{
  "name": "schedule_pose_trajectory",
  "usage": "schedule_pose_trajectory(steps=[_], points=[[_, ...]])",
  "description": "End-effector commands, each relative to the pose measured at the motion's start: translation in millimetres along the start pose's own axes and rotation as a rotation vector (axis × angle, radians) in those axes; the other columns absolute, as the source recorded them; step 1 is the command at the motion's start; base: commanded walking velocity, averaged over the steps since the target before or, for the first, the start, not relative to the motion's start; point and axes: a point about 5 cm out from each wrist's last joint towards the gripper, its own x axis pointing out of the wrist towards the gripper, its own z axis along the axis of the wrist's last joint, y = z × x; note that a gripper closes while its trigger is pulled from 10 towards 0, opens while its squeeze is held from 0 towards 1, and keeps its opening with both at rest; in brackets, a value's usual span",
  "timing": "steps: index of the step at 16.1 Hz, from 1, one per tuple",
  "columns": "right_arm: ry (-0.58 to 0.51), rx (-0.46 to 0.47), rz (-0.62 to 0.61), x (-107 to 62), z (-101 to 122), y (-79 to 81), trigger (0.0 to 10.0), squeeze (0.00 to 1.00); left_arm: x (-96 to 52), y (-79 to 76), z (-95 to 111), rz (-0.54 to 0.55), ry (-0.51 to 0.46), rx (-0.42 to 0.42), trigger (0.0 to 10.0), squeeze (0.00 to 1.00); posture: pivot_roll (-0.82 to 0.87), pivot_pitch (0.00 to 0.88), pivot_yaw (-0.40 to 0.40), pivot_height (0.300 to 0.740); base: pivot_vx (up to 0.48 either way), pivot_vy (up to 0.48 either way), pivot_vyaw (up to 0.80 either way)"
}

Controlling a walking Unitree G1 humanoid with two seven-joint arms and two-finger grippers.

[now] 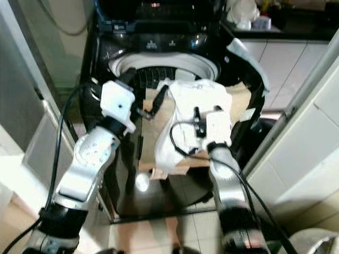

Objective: Clothes washing

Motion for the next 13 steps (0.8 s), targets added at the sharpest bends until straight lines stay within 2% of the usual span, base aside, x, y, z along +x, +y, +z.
schedule_pose_trajectory(steps=[1,5,6,8,13], points=[[0.039,0.028,0.001,1.8,-4.4,-0.9,10.0,0.00,2.5,1.1,1.3,-0.002,-0.006,0.001,10.0,0.00,-0.01,0.000,-0.011,0.740,0.000,0.000,0.00],[0.109,0.073,0.010,21.4,-8.3,4.1,10.0,0.00,2.8,3.9,1.1,0.002,-0.007,0.012,10.0,0.00,0.01,0.000,-0.007,0.740,0.000,0.000,0.00],[0.144,0.080,0.000,31.1,-9.8,5.0,0.0,0.00,3.4,4.5,1.2,0.000,-0.010,0.015,10.0,0.00,0.01,0.000,-0.005,0.740,0.000,0.000,0.00],[0.174,0.092,-0.013,36.3,-10.5,5.6,0.0,0.00,3.6,4.3,1.7,-0.002,-0.011,0.018,10.0,0.00,0.01,0.000,-0.006,0.740,0.000,0.000,0.00],[0.068,0.087,0.012,54.5,15.4,13.4,0.0,0.00,3.0,3.0,1.6,-0.005,-0.010,0.014,10.0,0.00,0.01,0.000,-0.002,0.740,0.000,0.000,0.00]])
